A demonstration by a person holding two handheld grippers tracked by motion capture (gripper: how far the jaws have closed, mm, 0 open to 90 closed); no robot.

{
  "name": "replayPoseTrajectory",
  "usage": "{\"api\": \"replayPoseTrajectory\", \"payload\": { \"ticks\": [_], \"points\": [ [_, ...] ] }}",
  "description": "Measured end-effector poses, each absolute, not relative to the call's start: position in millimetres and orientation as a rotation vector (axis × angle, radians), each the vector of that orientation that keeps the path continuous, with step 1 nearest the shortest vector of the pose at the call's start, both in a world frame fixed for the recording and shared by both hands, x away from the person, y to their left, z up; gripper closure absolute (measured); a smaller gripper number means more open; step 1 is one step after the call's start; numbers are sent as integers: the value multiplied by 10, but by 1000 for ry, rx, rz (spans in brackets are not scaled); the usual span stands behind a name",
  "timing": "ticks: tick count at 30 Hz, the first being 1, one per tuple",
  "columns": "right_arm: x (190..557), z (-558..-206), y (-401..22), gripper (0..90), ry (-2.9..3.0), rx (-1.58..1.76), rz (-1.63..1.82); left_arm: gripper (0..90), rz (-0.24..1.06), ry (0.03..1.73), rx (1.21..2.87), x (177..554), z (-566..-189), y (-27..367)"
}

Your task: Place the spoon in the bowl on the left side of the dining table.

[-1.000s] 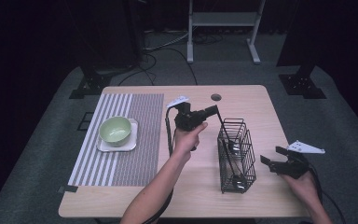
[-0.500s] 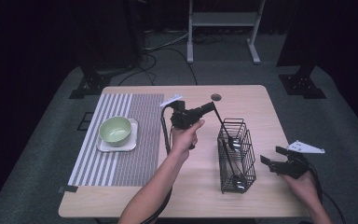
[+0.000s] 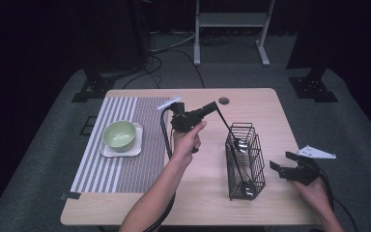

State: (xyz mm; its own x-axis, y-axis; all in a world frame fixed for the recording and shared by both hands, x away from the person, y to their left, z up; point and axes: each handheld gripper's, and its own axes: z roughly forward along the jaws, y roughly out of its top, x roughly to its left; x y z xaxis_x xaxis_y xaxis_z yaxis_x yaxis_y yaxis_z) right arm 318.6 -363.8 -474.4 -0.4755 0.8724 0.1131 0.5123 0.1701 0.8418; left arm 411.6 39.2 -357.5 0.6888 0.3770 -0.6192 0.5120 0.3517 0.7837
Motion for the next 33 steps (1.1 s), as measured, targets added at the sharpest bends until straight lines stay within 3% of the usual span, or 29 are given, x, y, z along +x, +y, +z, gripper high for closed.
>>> {"api": "replayPoseTrajectory", "payload": {
  "ticks": [33],
  "points": [
    [3197,-4762,-3659,136,2048,1337,1213,899,-55,915,1126,4081,-3449,966]
  ]
}}
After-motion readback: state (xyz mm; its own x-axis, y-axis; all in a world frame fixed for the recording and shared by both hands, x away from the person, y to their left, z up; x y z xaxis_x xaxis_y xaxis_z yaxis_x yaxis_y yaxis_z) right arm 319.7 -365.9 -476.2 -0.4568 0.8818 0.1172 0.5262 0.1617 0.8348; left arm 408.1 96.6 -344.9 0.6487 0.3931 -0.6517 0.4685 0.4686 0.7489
